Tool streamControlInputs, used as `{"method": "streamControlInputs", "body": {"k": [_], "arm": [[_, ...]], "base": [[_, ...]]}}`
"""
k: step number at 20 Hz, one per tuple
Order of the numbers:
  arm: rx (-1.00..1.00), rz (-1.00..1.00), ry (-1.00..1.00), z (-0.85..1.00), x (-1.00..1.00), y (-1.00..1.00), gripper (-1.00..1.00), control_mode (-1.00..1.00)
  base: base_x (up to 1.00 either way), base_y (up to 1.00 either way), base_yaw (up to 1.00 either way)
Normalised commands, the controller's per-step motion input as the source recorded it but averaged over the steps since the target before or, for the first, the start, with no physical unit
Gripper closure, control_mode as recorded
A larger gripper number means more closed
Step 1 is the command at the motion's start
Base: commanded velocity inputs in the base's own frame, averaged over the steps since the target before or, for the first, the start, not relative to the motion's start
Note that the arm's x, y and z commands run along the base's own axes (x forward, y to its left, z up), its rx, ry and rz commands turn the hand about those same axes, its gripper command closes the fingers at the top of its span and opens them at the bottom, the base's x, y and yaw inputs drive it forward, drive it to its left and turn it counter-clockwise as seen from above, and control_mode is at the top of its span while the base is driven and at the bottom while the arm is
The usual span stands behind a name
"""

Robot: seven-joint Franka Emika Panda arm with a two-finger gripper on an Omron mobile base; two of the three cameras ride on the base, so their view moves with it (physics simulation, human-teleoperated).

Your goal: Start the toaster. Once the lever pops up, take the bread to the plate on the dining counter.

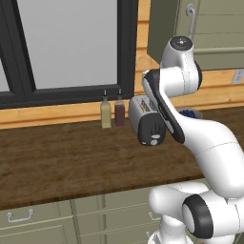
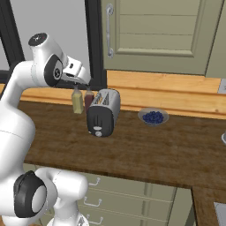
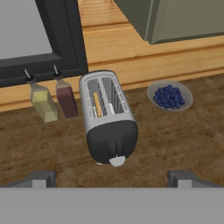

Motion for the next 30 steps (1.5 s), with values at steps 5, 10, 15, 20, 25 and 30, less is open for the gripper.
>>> {"method": "streamControlInputs", "body": {"k": [5, 10, 15, 20, 25, 30], "arm": [[0.0, 0.0, 0.0, 0.0, 0.0, 0.0, -1.0, -1.0], [0.0, 0.0, 0.0, 0.0, 0.0, 0.0, -1.0, -1.0], [0.0, 0.0, 0.0, 0.0, 0.0, 0.0, -1.0, -1.0], [0.0, 0.0, 0.0, 0.0, 0.0, 0.0, -1.0, -1.0], [0.0, 0.0, 0.0, 0.0, 0.0, 0.0, -1.0, -1.0], [0.0, 0.0, 0.0, 0.0, 0.0, 0.0, -1.0, -1.0]], "base": [[0.0, 0.0, 0.0], [0.0, 0.0, 0.0], [0.0, 0.0, 0.0], [0.0, 0.0, 0.0], [0.0, 0.0, 0.0], [0.0, 0.0, 0.0]]}}
